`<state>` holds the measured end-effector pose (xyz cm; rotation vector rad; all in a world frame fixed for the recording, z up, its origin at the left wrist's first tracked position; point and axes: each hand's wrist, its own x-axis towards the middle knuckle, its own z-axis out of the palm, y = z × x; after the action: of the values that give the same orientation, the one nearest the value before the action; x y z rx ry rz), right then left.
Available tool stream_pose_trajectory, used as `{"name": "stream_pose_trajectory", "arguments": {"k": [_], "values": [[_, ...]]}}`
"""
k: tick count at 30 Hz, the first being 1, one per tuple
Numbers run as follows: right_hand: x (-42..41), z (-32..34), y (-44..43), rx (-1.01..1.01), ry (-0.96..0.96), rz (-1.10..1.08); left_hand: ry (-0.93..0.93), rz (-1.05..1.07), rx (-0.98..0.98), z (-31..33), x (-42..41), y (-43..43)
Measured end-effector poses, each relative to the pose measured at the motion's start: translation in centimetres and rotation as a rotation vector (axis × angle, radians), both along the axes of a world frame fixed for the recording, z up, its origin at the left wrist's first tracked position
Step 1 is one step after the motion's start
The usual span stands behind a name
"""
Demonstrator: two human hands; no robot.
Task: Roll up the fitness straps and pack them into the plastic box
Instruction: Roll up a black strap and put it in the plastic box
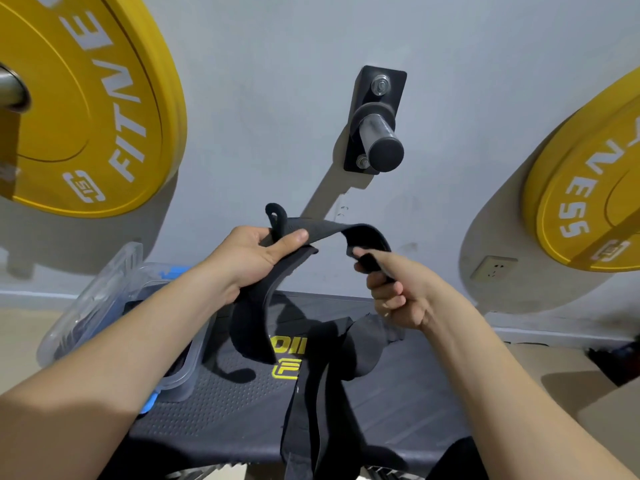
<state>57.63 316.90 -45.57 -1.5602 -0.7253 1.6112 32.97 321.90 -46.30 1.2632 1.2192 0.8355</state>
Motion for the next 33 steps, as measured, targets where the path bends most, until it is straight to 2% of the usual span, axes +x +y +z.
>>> {"name": "stream_pose_trajectory", "arguments": {"k": [2,4,7,10,13,16,20,22,25,33], "values": [[-0.6,0.8,-0.2,0.087,0.228,-0.051,-0.007,-0.016,0.012,-0.3,-0.2,0.2],[-1.1,1.5,-0.2,0.217,0.365,-0.101,0.003,-0.044,0.01,-0.6,-0.4,0.2],[-1.7,1.9,0.3,0.358,0.512,-0.235,0.062,-0.081,-0.022,-1.0,-0.4,0.4],[-2.0,1.6,1.0,0.36,0.558,-0.305,0.107,-0.023,-0.031,-1.2,-0.2,0.7],[-2.5,0.8,1.4,0.312,0.477,-0.329,0.115,-0.055,-0.019,-1.0,-0.1,0.8],[-3.2,0.4,1.5,0.338,0.351,-0.205,0.102,-0.132,-0.006,-0.9,0.0,0.8],[-4.0,0.0,1.5,0.471,-0.099,0.004,0.087,-0.277,0.0,-0.5,0.3,0.6],[-4.2,-0.2,1.6,0.518,-0.223,0.026,0.074,-0.32,-0.004,-0.2,0.3,0.6],[-4.4,-0.3,1.7,0.572,-0.318,0.045,0.027,-0.288,-0.028,-0.1,0.1,0.7],[-5.0,-0.6,2.1,0.639,-0.431,0.052,-0.036,-0.212,0.021,-0.4,0.0,0.9]]}}
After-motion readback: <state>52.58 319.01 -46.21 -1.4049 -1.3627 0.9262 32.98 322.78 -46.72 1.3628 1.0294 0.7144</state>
